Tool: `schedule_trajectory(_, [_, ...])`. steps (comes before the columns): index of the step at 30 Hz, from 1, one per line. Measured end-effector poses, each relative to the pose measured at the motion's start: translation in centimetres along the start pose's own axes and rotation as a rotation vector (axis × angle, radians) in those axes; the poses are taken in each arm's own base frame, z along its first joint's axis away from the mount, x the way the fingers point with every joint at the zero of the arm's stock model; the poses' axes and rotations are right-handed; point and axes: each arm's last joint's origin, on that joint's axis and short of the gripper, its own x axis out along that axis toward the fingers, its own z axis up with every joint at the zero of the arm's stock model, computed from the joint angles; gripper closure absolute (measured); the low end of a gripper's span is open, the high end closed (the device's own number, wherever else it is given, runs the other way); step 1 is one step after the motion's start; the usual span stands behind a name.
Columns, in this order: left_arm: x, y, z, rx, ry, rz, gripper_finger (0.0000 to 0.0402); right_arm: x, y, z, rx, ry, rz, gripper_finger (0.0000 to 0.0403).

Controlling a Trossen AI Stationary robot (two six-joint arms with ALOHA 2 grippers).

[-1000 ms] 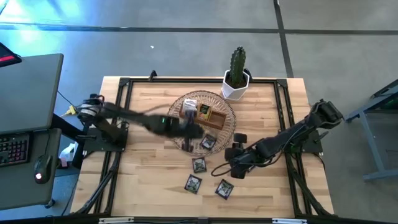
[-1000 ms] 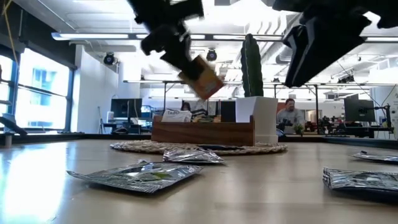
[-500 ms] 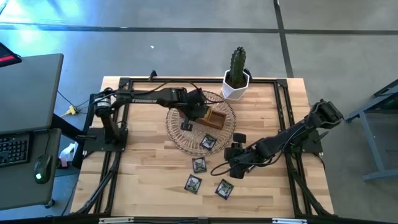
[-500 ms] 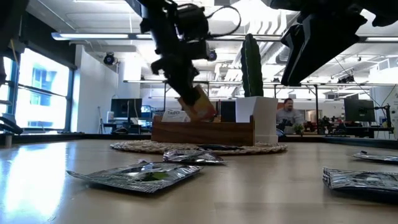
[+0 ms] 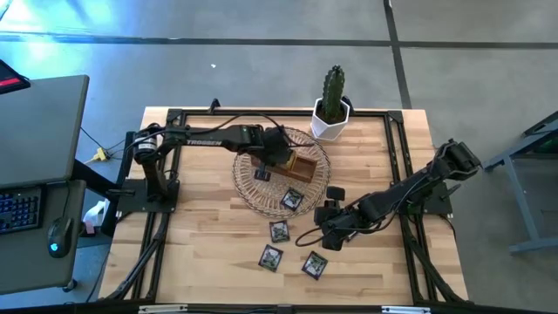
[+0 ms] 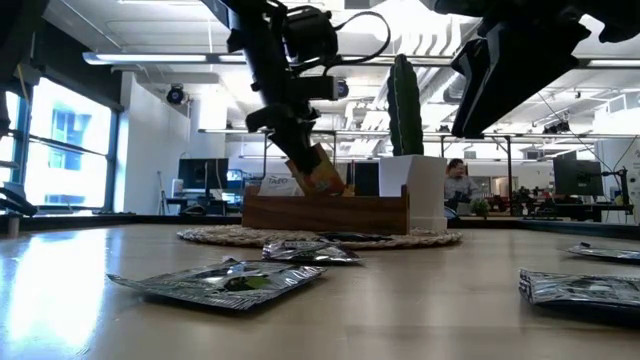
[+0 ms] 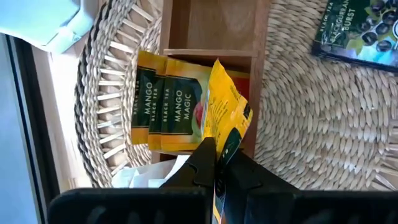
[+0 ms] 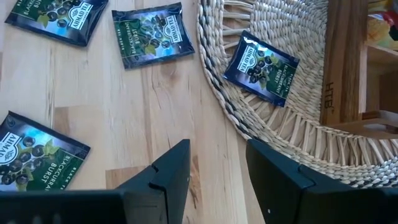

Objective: Pick & Place Tea
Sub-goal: Put the yellow tea pack into the middle section of the wooden organizer

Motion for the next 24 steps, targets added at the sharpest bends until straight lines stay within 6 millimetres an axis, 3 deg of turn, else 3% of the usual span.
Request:
schedule_trajectory(17, [-0.01, -0.10, -0.11, 0.003, 0.020, 0.005, 0.0393, -0.01, -0.08, 0.07, 0.001, -0.017, -0.030, 0.0249])
schedule_trajectory(24, [-0.01, -0.05, -0.03, 0.002, 0.013, 0.011, 0.0330, -0.01, -0.08, 0.07, 0.001, -0.017, -0.031, 0.0249])
